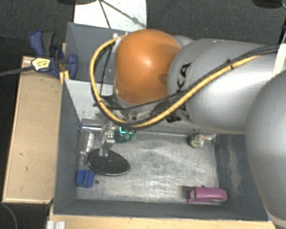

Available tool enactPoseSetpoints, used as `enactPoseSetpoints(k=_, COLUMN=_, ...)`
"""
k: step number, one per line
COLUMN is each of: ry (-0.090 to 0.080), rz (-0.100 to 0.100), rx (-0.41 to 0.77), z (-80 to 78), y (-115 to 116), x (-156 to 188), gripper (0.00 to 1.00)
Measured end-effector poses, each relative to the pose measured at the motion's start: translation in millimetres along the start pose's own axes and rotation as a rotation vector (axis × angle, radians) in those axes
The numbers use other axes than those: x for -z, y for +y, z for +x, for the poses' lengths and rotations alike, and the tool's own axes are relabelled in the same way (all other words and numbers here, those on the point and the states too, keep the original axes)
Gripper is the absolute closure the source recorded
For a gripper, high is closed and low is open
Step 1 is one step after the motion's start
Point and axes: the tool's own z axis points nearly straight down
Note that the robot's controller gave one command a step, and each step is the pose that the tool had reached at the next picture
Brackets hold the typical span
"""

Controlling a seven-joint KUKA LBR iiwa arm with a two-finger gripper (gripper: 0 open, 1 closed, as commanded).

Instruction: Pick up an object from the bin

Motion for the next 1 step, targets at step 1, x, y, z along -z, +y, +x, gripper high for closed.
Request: enactPoseSetpoints(k=1, ry=0.0, rz=0.001, rx=-0.258, z=13.9, y=11.2, x=-115.7, gripper=0.0)
